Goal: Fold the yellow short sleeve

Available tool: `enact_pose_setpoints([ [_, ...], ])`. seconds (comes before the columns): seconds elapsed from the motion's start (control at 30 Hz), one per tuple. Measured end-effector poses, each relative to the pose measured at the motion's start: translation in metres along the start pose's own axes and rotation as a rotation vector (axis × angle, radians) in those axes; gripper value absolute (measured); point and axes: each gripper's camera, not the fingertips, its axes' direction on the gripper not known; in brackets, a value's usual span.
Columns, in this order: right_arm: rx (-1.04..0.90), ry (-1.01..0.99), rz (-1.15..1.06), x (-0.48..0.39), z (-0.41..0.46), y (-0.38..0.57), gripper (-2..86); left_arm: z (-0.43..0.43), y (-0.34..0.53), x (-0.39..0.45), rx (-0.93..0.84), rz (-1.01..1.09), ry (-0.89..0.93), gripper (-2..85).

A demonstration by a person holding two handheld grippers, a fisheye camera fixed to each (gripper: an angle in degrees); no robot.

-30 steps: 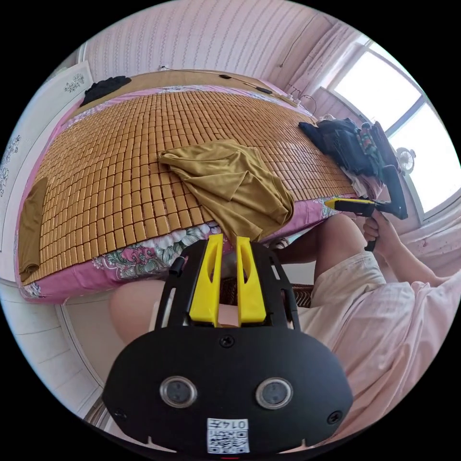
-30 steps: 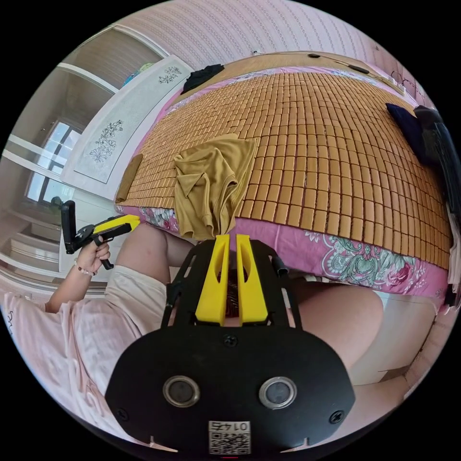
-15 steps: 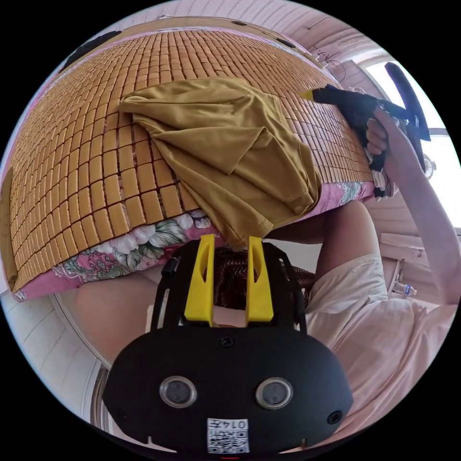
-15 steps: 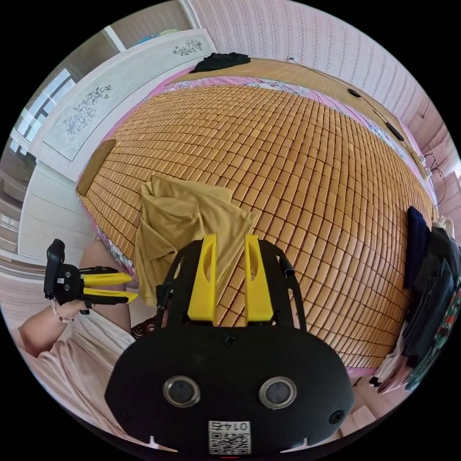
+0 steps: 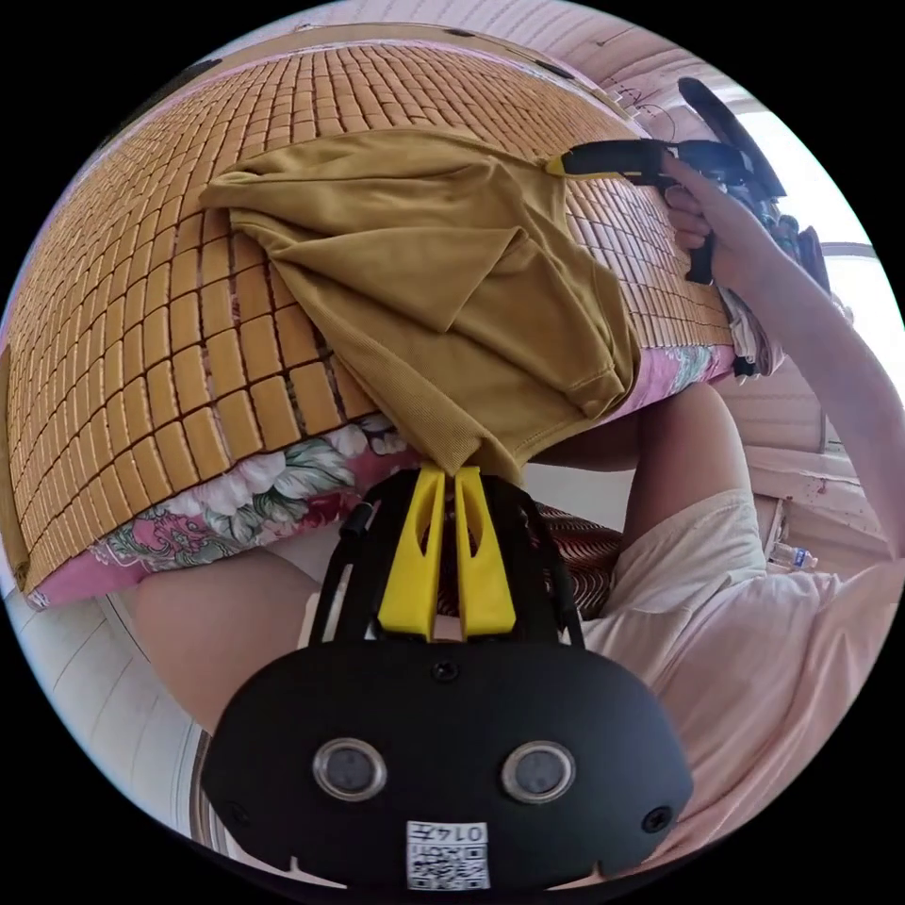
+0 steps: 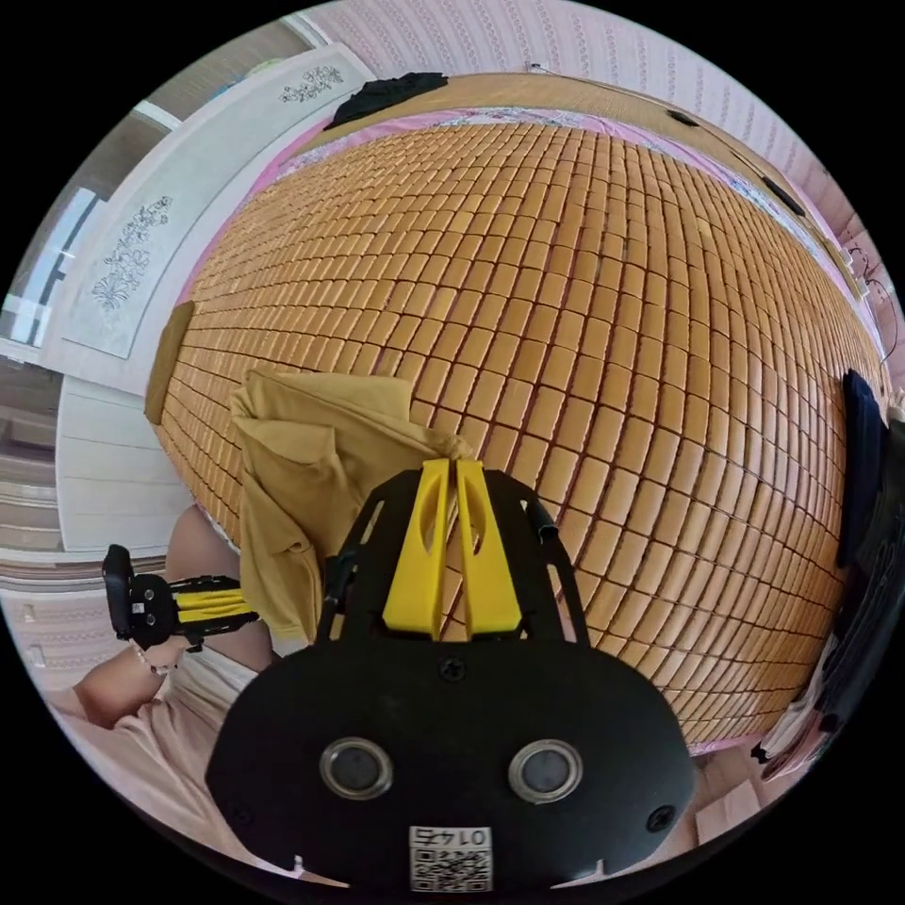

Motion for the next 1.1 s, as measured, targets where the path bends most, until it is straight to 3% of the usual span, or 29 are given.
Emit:
enact_pose_setpoints([
  [0.17,0.26,-0.181,0.118,0.059,-0.094,0.1,-0.3,-0.08,0.067,-0.003,0.2,0.026,0.052,-1.0],
  [0.4,0.527,-0.303,0.239,0.096,-0.192,0.228,0.2,-0.21,0.158,-0.006,0.67,0.052,0.289,-1.0],
  [0.73,0.965,-0.375,0.068,0.065,-0.366,0.3,0.2,-0.415,0.247,0.05,1.075,0.258,0.184,-1.0],
  [1.1,1.314,-0.336,-0.266,-0.01,-0.496,0.423,0.2,-0.538,0.393,0.129,1.378,0.511,0.086,-1.0],
])
